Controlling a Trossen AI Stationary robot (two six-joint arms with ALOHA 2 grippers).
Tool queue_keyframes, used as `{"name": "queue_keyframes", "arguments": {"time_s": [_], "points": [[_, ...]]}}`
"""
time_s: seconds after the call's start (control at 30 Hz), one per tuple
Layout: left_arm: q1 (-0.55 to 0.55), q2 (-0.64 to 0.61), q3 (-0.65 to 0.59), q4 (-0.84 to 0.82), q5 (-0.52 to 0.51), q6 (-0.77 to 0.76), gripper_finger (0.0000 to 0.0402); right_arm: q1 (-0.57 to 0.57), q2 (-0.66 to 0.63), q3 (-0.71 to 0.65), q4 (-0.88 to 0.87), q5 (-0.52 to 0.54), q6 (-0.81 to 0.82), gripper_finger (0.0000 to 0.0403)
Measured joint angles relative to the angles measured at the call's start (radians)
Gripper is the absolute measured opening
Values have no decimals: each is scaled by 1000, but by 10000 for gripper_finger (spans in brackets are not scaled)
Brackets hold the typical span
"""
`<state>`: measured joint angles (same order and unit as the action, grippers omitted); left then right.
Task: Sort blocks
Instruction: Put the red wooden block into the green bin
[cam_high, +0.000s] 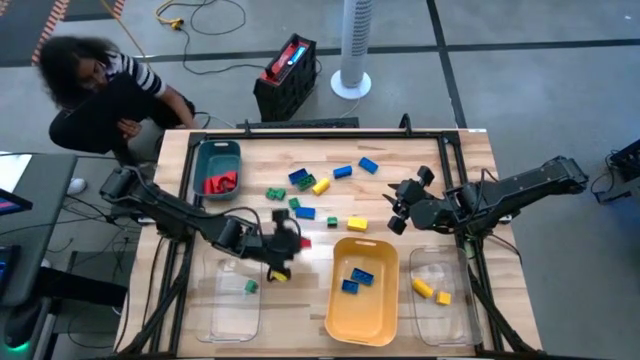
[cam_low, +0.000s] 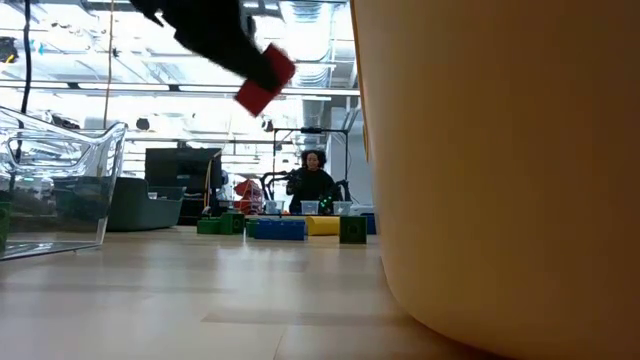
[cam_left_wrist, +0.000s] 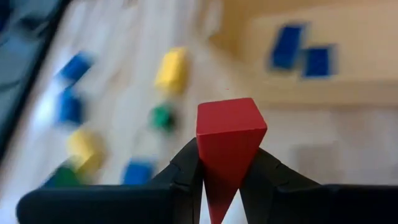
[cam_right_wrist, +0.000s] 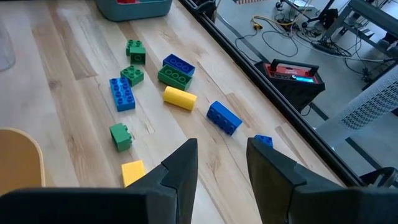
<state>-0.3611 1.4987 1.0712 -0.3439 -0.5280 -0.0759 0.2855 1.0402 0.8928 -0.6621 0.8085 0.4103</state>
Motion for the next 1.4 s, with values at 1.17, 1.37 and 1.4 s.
{"name": "queue_keyframes", "arguments": {"time_s": [1.17,1.37,1.4], "points": [[766,-443,-329,-626,83,-241,72,15,0,0,5,0,0,152],[782,-443,-329,-626,90,-268,110,14,0,0,5,0,0,152],[782,-443,-329,-626,98,-269,115,14,0,0,5,0,0,152]]}}
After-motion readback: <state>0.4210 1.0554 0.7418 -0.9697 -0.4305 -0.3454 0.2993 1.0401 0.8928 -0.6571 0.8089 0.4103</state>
